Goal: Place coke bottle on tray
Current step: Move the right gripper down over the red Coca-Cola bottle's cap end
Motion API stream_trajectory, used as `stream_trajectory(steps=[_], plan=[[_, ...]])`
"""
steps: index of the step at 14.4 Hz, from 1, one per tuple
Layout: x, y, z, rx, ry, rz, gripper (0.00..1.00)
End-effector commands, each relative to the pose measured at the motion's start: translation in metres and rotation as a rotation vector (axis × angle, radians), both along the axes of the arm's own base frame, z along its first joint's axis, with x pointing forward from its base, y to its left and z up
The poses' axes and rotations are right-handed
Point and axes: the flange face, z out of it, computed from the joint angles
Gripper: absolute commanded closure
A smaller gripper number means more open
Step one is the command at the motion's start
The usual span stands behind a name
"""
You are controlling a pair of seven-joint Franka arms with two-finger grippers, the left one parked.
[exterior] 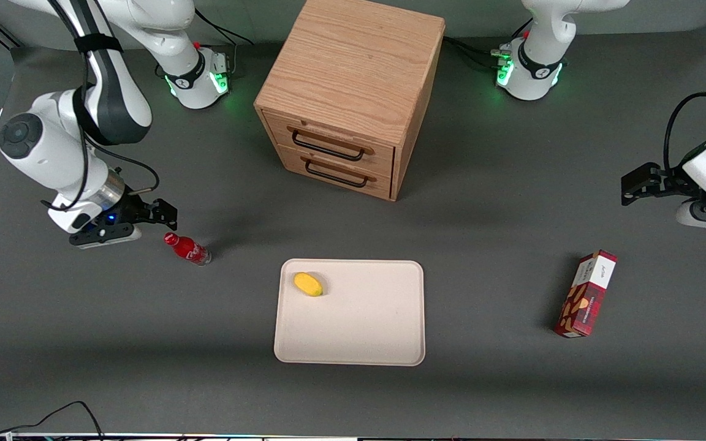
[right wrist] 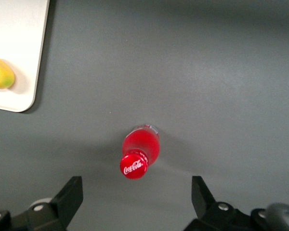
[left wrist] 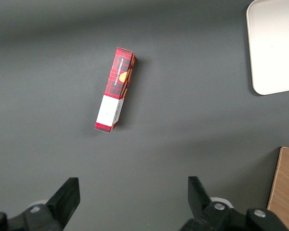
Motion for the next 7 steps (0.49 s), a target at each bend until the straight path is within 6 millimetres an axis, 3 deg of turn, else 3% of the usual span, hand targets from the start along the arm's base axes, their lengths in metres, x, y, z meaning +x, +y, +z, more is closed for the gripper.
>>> stream_trajectory(steps=[1,5,7], plan=[[0.002,0.003,-0.021,-0.016,-0.015,0.006,0.01],[0.007,0.005,-0.052,-0.010,-0.006,0.021,0.05],[0.008,0.005,-0.054,-0.008,-0.009,0.020,0.11]])
